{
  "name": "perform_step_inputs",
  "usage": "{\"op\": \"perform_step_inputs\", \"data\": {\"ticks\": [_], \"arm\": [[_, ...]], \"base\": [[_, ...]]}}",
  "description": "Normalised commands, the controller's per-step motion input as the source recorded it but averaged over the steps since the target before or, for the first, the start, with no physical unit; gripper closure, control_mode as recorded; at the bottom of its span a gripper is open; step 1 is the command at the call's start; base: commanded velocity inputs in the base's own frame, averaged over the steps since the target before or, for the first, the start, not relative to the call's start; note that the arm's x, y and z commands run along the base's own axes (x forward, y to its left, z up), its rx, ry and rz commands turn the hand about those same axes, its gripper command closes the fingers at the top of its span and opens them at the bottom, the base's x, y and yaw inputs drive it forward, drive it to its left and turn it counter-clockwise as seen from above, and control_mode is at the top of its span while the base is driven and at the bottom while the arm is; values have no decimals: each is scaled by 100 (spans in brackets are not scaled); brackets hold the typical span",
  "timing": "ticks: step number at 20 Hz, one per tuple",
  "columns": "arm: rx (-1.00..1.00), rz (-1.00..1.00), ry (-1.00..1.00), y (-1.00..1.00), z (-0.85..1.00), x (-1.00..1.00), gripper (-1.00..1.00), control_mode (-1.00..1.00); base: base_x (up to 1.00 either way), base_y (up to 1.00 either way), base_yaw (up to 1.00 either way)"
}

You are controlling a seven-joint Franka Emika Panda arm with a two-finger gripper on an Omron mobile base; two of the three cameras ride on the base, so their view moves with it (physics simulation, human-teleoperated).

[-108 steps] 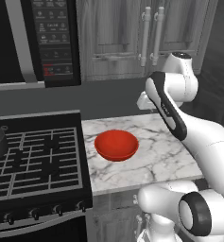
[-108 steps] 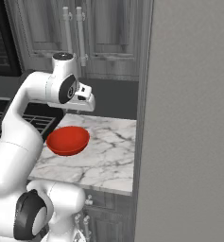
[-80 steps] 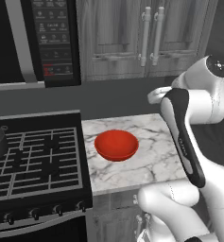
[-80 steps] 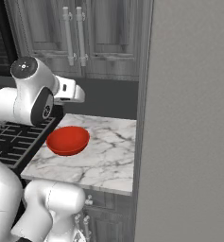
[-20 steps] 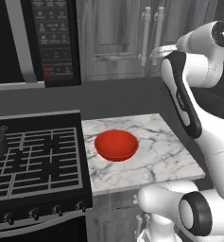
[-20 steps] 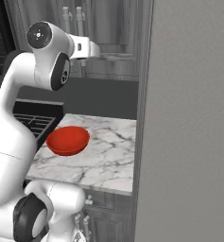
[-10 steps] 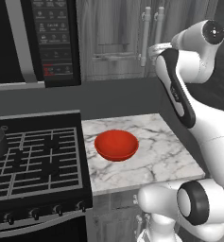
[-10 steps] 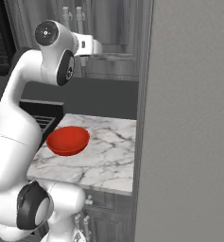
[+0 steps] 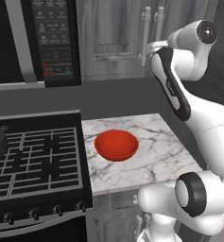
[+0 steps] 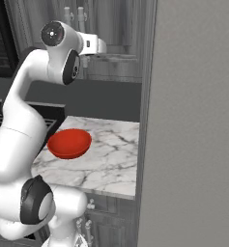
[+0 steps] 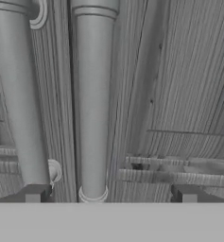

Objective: Open the cabinet and move the ladle to the pot. Then close the cabinet.

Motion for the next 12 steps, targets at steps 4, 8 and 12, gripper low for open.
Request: {"op": "perform_step_inputs", "data": {"ticks": [4,8,12], "arm": [[3,0,-4,0,0,23,-100,-100],[5,0,-3,0,0,26,-100,-100],[7,0,0,0,0,44,-100,-100]], "base": [[0,0,0],[0,0,0],[0,0,0]]}}
